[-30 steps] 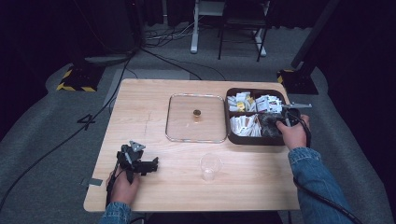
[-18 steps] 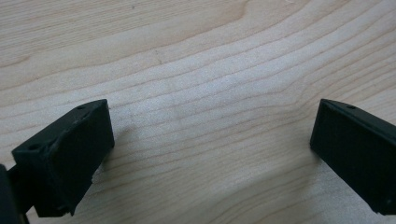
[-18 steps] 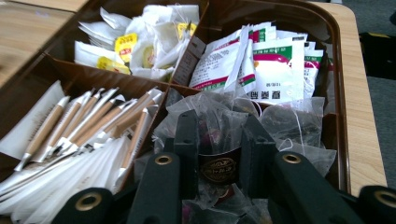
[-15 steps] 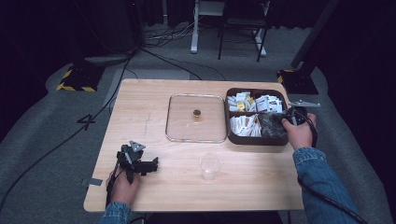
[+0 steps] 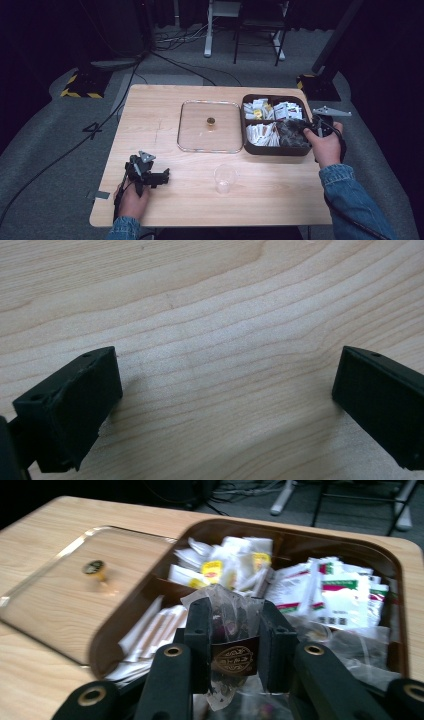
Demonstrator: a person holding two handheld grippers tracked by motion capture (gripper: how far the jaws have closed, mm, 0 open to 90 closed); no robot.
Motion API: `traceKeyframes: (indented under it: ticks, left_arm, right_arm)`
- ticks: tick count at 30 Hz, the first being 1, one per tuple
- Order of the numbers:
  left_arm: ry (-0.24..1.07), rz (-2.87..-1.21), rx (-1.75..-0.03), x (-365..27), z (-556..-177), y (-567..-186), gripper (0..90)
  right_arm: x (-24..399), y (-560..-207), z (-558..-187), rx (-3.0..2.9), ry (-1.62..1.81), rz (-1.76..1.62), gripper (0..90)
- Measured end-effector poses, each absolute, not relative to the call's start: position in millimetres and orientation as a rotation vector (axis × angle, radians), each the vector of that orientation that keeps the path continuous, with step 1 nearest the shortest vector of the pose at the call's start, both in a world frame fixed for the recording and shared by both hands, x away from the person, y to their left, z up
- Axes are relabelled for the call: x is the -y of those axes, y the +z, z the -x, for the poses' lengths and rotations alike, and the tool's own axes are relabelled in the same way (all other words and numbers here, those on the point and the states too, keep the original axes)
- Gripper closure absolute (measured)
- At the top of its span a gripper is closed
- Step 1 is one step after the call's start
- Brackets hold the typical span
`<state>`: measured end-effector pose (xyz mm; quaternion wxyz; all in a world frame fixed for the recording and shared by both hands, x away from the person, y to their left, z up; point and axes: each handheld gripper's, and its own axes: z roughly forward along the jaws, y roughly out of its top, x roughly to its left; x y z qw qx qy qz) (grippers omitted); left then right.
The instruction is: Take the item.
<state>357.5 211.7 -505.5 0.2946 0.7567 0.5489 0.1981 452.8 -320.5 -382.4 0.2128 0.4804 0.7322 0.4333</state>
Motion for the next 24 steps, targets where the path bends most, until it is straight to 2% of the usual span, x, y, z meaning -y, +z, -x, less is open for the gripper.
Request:
traceKeyframes:
  ticks: [14,24]
  left_arm:
    - [0.527,-2.015,-1.462,-211.7,-357.5,-505.4,0.0]
    - [0.522,-2.013,-1.462,-211.4,-358.1,-505.5,0.0]
  right_arm:
    - [287.3,-353.6,-407.0,-2.127,1.381,-1.149,71.5]
    - [265.6,-350.4,-385.4,-2.202,1.450,-1.063,71.5]
